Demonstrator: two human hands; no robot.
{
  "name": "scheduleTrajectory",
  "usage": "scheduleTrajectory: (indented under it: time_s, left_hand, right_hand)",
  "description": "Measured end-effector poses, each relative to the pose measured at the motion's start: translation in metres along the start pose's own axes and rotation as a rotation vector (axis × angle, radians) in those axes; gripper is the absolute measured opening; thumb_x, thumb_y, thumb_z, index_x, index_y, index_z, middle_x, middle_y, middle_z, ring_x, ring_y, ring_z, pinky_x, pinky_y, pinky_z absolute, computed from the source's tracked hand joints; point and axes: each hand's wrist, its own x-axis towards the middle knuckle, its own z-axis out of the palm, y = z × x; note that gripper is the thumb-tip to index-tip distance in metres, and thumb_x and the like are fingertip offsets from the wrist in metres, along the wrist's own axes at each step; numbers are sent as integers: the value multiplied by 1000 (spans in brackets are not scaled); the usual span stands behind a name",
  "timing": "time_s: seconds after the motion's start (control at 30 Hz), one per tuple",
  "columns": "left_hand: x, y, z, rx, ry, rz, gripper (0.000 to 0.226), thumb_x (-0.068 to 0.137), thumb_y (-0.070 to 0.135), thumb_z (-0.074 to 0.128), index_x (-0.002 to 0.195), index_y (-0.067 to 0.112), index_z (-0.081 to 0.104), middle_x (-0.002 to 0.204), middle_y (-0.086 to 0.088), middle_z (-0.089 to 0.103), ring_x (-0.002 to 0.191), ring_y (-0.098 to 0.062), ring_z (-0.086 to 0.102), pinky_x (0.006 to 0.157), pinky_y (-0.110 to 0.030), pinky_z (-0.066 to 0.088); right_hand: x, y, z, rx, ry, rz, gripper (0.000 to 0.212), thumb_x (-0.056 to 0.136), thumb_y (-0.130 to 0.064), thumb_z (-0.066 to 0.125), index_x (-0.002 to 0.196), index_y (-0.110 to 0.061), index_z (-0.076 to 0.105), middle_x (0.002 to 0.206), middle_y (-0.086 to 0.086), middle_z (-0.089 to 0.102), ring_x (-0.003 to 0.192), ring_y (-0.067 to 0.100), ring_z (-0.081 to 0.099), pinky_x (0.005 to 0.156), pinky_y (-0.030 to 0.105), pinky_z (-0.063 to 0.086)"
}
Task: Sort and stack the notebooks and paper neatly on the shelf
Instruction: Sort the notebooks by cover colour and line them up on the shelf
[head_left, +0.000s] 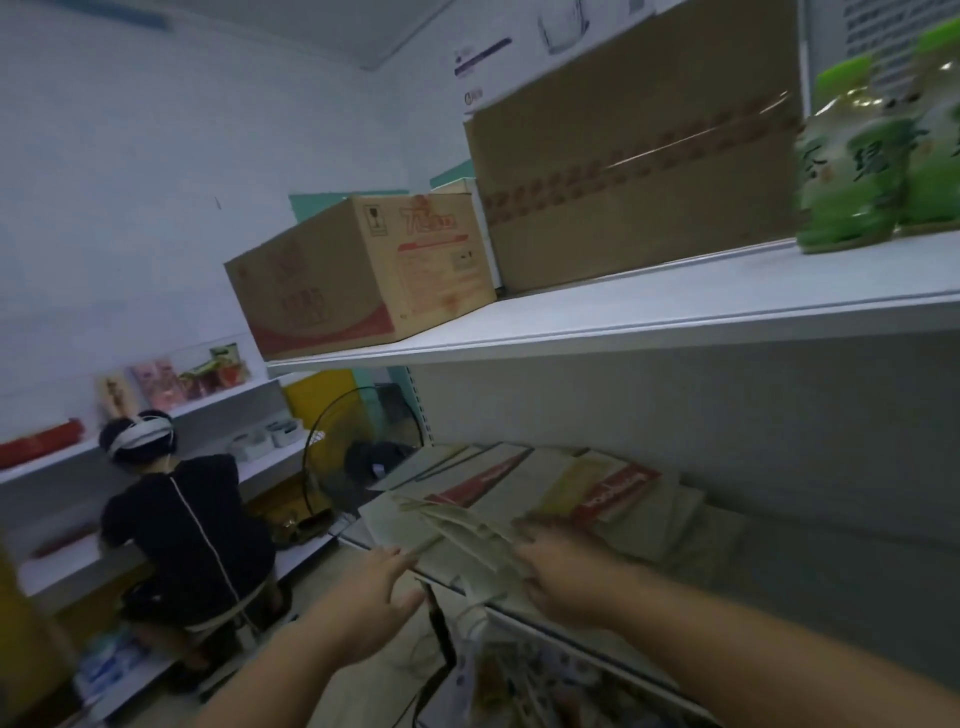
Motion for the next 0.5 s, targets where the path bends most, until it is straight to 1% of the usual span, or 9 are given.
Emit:
scheduleTrajectory:
  time_s: [0.07, 0.13, 0.2, 0.27, 0.33, 0.37, 0.43, 0.47, 0.5]
  left_hand:
    - [17, -8, -5, -10, -18, -2, 53, 96, 47, 41, 145, 29, 35, 157, 3, 21, 145, -15, 18, 117, -31, 20]
    - [32, -14, -6, -55, -29, -2, 50, 96, 44, 43, 143, 28, 38, 156, 4, 23, 143, -14, 23, 114, -28, 23]
    - [44, -16, -2, -130, -52, 6, 46, 96, 40, 44, 140, 28, 43, 152, 5, 31, 139, -13, 31, 111, -26, 27]
    - [58, -15, 1, -182, -62, 30, 40, 96, 39, 46, 135, 29, 48, 142, 7, 46, 126, -9, 46, 104, -24, 38]
    - [75, -15, 1, -255, -44, 55, 38, 96, 38, 47, 131, 28, 53, 129, 9, 58, 114, -6, 56, 96, -22, 45]
    - [83, -14, 2, -306, -34, 79, 36, 95, 37, 47, 130, 28, 55, 126, 9, 62, 110, -5, 58, 95, -23, 47]
    - [102, -14, 3, -353, 25, 140, 32, 95, 35, 47, 124, 30, 59, 118, 9, 65, 106, -7, 61, 93, -26, 49]
    - [112, -15, 5, -363, 72, 175, 28, 94, 33, 47, 117, 32, 62, 111, 9, 67, 102, -9, 62, 91, -27, 50]
    - [120, -15, 7, -409, 113, 213, 21, 92, 30, 48, 104, 34, 65, 99, 9, 67, 93, -10, 63, 87, -28, 51]
  right_hand:
    - [28, 11, 0, 19, 17, 57, 49, 93, -31, 43, 140, -19, 37, 156, 8, 17, 142, 30, 18, 115, 44, 24]
    - [51, 18, 1, 19, 1, 130, 55, 96, -36, 37, 147, -22, 24, 159, 6, 4, 146, 26, 6, 118, 44, 15]
    - [63, 20, 7, 8, -48, 199, 61, 96, -43, 34, 150, -24, 13, 159, 7, 0, 147, 26, 3, 119, 44, 11]
    - [69, 22, 15, 21, -55, 256, 61, 94, -47, 35, 148, -23, 19, 157, 9, 12, 144, 28, 14, 116, 43, 18]
    - [73, 24, 24, 38, 17, 296, 51, 92, -44, 40, 137, -21, 35, 144, 7, 34, 133, 28, 33, 109, 41, 30]
    - [74, 24, 26, 48, 56, 316, 46, 90, -44, 43, 131, -22, 40, 135, 5, 41, 127, 27, 40, 105, 39, 35]
    - [80, 26, 28, 98, 110, 377, 47, 86, -46, 50, 127, -25, 46, 127, 0, 45, 120, 22, 45, 100, 36, 40]
    - [83, 26, 28, 133, 131, 408, 49, 83, -46, 54, 128, -27, 47, 126, -2, 46, 119, 19, 45, 99, 34, 41]
    - [85, 27, 29, 172, 144, 435, 51, 80, -46, 56, 128, -29, 49, 124, -4, 47, 118, 17, 45, 98, 33, 41]
